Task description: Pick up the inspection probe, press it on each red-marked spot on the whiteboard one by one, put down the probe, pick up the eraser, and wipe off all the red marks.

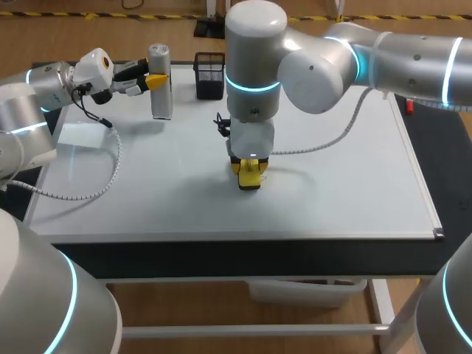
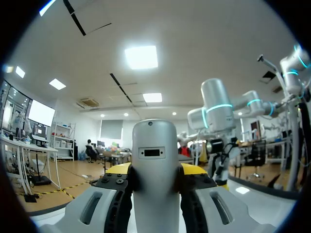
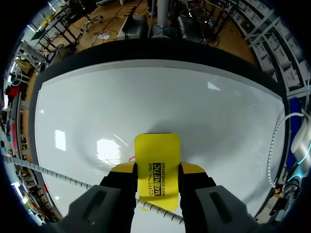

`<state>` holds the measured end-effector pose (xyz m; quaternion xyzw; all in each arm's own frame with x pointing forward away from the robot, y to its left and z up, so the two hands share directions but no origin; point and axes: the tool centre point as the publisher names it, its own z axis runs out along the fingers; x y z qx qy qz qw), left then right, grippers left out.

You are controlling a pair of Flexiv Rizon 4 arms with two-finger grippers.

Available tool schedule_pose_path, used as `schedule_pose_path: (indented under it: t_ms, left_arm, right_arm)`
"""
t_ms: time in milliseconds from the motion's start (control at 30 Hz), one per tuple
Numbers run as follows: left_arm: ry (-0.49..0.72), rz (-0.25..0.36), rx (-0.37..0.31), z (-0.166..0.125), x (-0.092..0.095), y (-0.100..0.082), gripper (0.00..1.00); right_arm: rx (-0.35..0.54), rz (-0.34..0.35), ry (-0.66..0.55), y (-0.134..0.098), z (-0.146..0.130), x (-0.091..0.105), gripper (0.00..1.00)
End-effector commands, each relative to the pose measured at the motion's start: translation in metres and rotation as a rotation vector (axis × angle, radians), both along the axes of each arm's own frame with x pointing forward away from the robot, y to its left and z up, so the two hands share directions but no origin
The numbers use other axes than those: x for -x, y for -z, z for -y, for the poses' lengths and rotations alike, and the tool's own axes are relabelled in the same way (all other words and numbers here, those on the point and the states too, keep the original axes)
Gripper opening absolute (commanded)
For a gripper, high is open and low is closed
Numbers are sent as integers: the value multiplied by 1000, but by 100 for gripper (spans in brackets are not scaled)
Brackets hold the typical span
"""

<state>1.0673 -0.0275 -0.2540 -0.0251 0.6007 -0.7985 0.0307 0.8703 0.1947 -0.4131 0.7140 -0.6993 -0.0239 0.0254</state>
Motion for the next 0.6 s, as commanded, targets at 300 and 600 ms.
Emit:
schedule_pose_path:
  t_ms: [300, 600]
  left_arm:
    - [6, 0, 2, -1, -2, 0, 0]
    - [6, 0, 2, -1, -2, 0, 0]
  right_arm:
    - [18, 3, -12, 13, -4, -3, 0]
    - [24, 3, -5, 18, -1, -2, 0]
